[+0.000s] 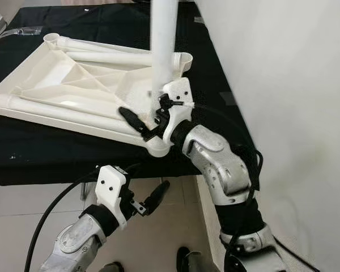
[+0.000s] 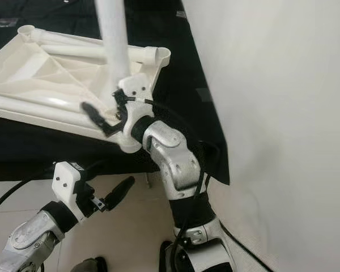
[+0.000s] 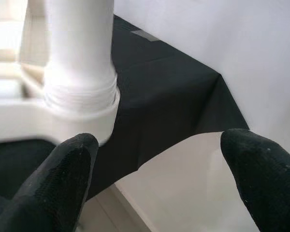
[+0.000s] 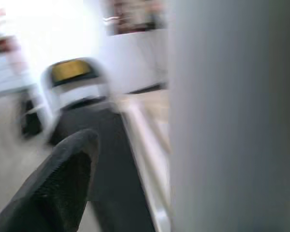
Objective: Building children table
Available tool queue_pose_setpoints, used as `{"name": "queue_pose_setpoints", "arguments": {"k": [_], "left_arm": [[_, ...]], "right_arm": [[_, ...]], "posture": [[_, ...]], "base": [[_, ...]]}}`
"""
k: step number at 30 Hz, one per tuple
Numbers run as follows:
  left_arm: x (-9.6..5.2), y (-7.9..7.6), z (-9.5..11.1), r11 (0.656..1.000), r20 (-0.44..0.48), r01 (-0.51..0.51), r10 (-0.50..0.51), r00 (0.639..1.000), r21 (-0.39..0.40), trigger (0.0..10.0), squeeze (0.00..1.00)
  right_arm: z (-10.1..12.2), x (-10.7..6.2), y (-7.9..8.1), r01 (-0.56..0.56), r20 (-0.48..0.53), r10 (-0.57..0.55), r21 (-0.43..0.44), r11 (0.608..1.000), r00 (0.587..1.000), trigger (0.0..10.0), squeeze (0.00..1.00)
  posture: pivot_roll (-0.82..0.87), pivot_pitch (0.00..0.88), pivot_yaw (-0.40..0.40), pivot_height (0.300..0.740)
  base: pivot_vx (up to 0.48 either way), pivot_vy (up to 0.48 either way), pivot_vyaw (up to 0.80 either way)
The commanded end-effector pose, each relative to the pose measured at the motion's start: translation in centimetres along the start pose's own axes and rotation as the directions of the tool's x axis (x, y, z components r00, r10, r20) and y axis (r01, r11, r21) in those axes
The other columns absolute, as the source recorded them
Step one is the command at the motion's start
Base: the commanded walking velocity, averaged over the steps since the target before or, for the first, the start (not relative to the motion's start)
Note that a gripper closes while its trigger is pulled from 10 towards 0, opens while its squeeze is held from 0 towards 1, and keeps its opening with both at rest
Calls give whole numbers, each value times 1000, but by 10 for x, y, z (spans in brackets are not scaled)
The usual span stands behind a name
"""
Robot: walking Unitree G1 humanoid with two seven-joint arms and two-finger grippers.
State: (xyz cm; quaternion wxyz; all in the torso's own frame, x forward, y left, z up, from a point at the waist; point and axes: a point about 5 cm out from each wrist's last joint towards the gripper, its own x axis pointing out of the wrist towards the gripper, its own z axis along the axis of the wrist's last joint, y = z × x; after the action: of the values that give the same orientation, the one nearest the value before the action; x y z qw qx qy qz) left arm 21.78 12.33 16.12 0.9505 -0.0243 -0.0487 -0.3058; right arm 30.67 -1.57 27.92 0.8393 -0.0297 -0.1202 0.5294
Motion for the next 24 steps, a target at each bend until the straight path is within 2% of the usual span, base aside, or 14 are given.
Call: {"name": "queue_pose_setpoints", "arguments": {"k": [1, 2, 4, 5, 6, 8, 9, 10, 12, 13, 21, 22, 23, 24], "left_arm": [[-2, -3, -5, 1000, -18, -1, 1, 1000, -7, 10000, 0], [-2, -3, -5, 1000, -18, -1, 1, 1000, -7, 10000, 0], [-2, -4, -5, 1000, -17, 0, 0, 1000, -7, 10000, 0], [-2, -4, -5, 1000, -17, 0, -1, 1000, -8, 10000, 0], [-2, -4, -5, 1000, -17, 0, -1, 1000, -8, 10000, 0], [-3, -4, -4, 1000, -16, -1, 1, 1000, -9, 10000, 0], [-3, -4, -4, 1000, -16, -1, 1, 1000, -9, 10000, 0], [-4, -4, -4, 1000, -15, -3, 3, 1000, -9, 10000, 0], [-4, -4, -3, 1000, -14, -4, 3, 1000, -8, 10000, 0], [-4, -4, -3, 1000, -14, -4, 3, 1000, -8, 10000, 0], [-5, -4, -3, 1000, -16, -4, 4, 1000, -8, 10000, 0], [-5, -4, -3, 1000, -16, -4, 4, 1000, -8, 10000, 0], [-5, -3, -3, 1000, -17, -4, 3, 1000, -8, 10000, 0], [-5, -3, -3, 1000, -17, -4, 3, 1000, -8, 10000, 0]], "right_arm": [[1, 3, 15, -215, 5, 215, -41, 976, 976, 10000, 0], [1, 3, 15, -215, 5, 215, -41, 976, 976, 10000, 0], [-4, -2, 13, -301, -47, 298, -82, 950, 953, 10000, 0], [-10, -8, 10, -381, -120, 367, -130, 915, 922, 10000, 0], [-10, -8, 10, -381, -120, 367, -130, 915, 922, 10000, 0], [-13, -18, 0, -458, -188, 431, -132, 879, 883, 10000, 0], [-13, -18, 0, -458, -188, 431, -132, 879, 883, 10000, 0], [-9, -21, -12, -465, -190, 440, -118, 877, 878, 10000, 0], [-8, -21, -15, -463, -189, 438, -117, 879, 879, 10000, 0], [-8, -22, -18, -466, -187, 442, -112, 878, 877, 0, 0], [-10, -23, -22, -470, -192, 445, -110, 876, 875, 0, 0], [-11, -23, -24, -460, -196, 434, -116, 880, 879, 0, 0], [-15, -22, -28, -404, -197, 377, -119, 907, 905, 0, 0], [-15, -22, -28, -404, -197, 377, -119, 907, 905, 0, 0]], "posture": [[23, 226, -59, 740], [23, 226, -59, 740], [28, 230, -59, 740], [34, 234, -59, 740], [34, 234, -59, 740], [34, 237, -61, 740], [34, 237, -61, 740], [35, 246, -62, 740], [35, 246, -62, 740], [35, 249, -61, 740], [34, 253, -57, 740], [33, 253, -57, 740], [29, 253, -56, 740], [29, 253, -56, 740]], "base": [[0, 0, 0], [0, 0, 0], [0, 0, 0], [0, 0, 0], [0, 0, 0], [0, 0, 0], [0, 0, 0], [0, 0, 0], [0, 0, 0], [0, 0, 0], [0, 0, 0], [0, 0, 0], [0, 0, 0], [0, 0, 0]]}}
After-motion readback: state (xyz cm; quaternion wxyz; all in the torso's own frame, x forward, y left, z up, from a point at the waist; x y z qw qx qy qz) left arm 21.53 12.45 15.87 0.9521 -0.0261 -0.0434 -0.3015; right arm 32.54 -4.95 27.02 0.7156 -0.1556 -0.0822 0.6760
